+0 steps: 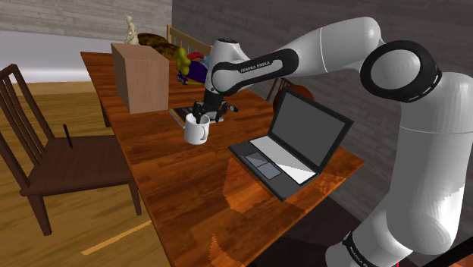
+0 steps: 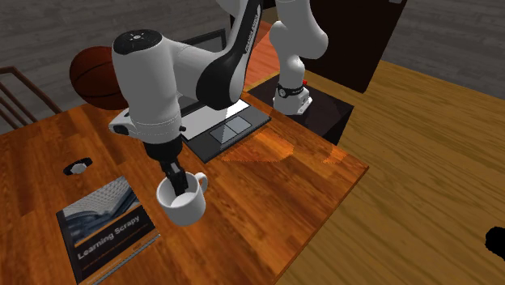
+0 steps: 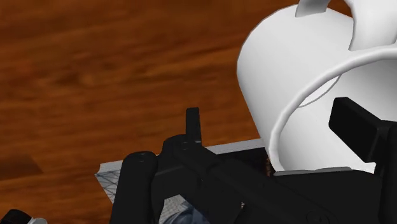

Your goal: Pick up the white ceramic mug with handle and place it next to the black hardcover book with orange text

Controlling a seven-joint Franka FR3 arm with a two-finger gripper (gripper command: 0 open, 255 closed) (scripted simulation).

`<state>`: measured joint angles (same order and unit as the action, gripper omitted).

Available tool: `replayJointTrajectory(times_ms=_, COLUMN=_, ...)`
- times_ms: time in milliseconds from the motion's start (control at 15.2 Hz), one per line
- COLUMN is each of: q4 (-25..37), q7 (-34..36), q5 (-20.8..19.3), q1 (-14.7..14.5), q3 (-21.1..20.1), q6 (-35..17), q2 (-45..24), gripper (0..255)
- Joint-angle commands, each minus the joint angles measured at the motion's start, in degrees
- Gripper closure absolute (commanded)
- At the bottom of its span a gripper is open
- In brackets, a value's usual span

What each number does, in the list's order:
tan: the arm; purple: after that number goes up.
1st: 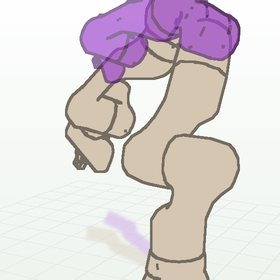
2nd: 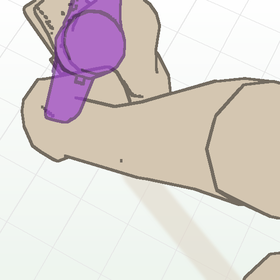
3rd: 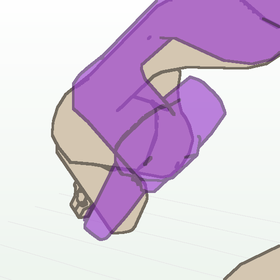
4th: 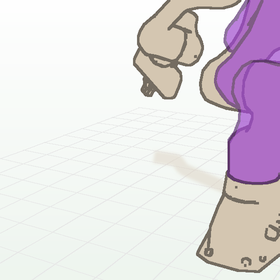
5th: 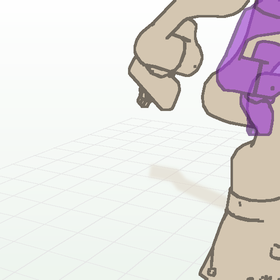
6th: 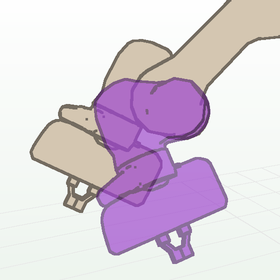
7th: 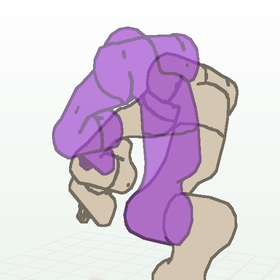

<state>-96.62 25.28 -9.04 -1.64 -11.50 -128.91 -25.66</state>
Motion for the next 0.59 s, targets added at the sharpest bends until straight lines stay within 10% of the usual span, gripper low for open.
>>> replayJointTrajectory(times_ms=0, q4=0.03, q7=0.00, q5=0.00, q1=-0.01, q3=0.00, q6=0.00, q2=-0.03, gripper=0)
replayJointTrajectory(times_ms=528, q4=1.60, q7=-0.68, q5=1.12, q1=0.27, q3=-0.58, q6=5.41, q2=3.89, gripper=0)
